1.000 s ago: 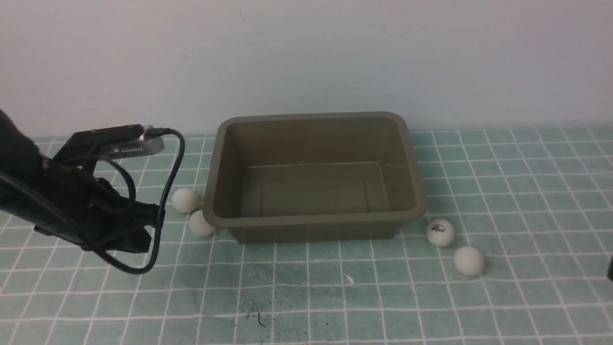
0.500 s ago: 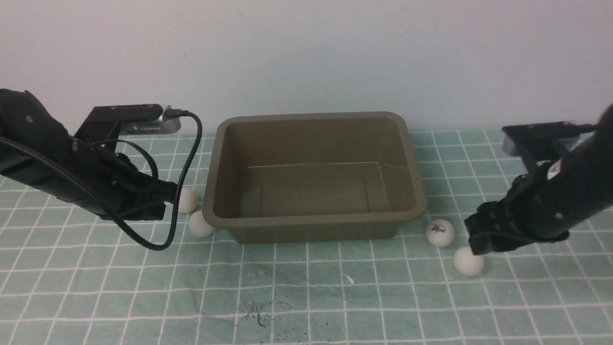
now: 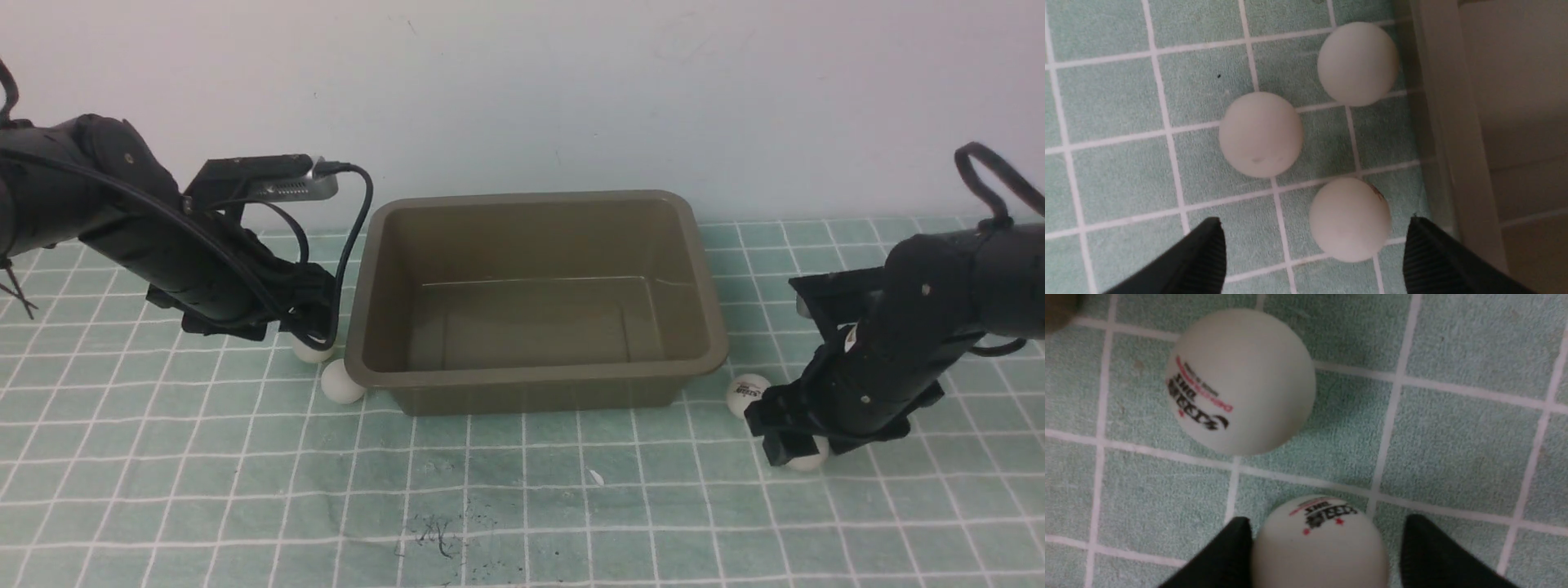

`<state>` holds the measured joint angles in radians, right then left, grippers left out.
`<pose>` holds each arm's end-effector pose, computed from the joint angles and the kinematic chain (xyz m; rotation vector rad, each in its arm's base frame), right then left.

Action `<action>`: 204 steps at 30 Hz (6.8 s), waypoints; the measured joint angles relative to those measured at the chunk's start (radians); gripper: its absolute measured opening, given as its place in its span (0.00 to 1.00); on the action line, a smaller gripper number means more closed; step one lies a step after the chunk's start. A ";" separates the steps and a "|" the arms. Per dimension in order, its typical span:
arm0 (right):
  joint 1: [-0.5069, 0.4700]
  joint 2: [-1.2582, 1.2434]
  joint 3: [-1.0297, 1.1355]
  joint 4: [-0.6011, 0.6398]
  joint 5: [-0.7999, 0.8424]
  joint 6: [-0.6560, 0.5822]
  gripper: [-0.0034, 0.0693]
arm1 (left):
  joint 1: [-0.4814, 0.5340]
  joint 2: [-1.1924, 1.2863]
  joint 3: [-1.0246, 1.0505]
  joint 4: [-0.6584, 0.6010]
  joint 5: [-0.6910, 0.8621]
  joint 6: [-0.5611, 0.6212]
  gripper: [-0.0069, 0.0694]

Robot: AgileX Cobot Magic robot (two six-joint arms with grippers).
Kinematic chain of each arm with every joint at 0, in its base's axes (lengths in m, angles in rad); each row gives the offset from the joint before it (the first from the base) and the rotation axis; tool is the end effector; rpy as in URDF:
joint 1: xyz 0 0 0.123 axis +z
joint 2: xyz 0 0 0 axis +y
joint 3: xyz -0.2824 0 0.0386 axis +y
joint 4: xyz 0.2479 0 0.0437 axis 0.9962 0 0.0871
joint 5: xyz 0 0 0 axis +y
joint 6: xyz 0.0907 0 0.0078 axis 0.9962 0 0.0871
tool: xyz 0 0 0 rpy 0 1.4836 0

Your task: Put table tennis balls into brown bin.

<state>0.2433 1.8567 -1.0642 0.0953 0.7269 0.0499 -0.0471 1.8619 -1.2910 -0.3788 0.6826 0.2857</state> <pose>0.3232 0.0862 0.1472 -0.1905 3.0057 0.1322 0.3864 -0.0395 0.2051 0.1159 2.6884 -0.3363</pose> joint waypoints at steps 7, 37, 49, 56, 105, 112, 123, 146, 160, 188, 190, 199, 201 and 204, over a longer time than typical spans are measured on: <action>0.020 -0.184 -0.004 0.081 0.089 -0.019 0.55 | 0.000 0.117 -0.065 0.016 -0.019 -0.001 0.78; 0.024 -0.079 -0.179 -0.062 0.099 0.054 0.69 | -0.146 -0.026 -0.250 0.071 0.062 0.067 0.54; 0.024 0.096 -0.156 0.026 -0.059 -0.006 0.65 | -0.227 0.090 -0.409 0.177 0.261 -0.070 0.82; -0.060 -0.044 -0.152 0.045 0.027 0.003 0.54 | -0.036 -0.054 -0.427 0.379 0.436 -0.210 0.13; 0.071 -0.393 -0.574 -0.131 0.469 0.011 0.21 | -0.203 0.020 -0.266 -0.084 0.108 0.098 0.56; 0.071 -0.554 -0.435 -0.049 0.297 -0.006 0.04 | -0.254 0.085 -0.270 0.025 0.097 0.047 0.85; 0.071 -1.062 0.100 -0.227 -0.142 0.296 0.03 | 0.010 0.111 -0.295 0.134 0.130 -0.079 0.11; 0.071 -1.093 0.134 -0.238 -0.124 0.333 0.03 | -0.019 0.336 -0.299 -0.120 -0.010 0.166 0.53; 0.071 -1.450 0.256 -0.367 -0.042 0.380 0.03 | -0.138 0.048 -0.428 -0.069 0.189 0.183 0.55; 0.071 -1.875 0.543 -0.520 -0.273 0.444 0.03 | -0.250 -0.602 -0.293 0.278 0.360 -0.164 0.08; 0.071 -1.875 0.543 -0.520 -0.273 0.444 0.03 | -0.250 -0.724 -0.165 0.276 0.294 -0.169 0.08; 0.071 -1.875 0.543 -0.520 -0.276 0.444 0.03 | -0.251 -1.192 0.456 0.207 -0.148 -0.172 0.08; 0.071 -1.875 0.543 -0.521 -0.276 0.444 0.03 | -0.251 -1.258 0.553 0.198 -0.203 -0.172 0.08; 0.071 -1.875 0.543 -0.521 -0.276 0.444 0.03 | -0.251 -1.327 0.657 0.185 -0.219 -0.172 0.08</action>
<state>0.3144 -0.0186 -0.5211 -0.4253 0.4505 0.4940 -0.2983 0.5345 -0.6338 -0.1941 0.4635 0.1137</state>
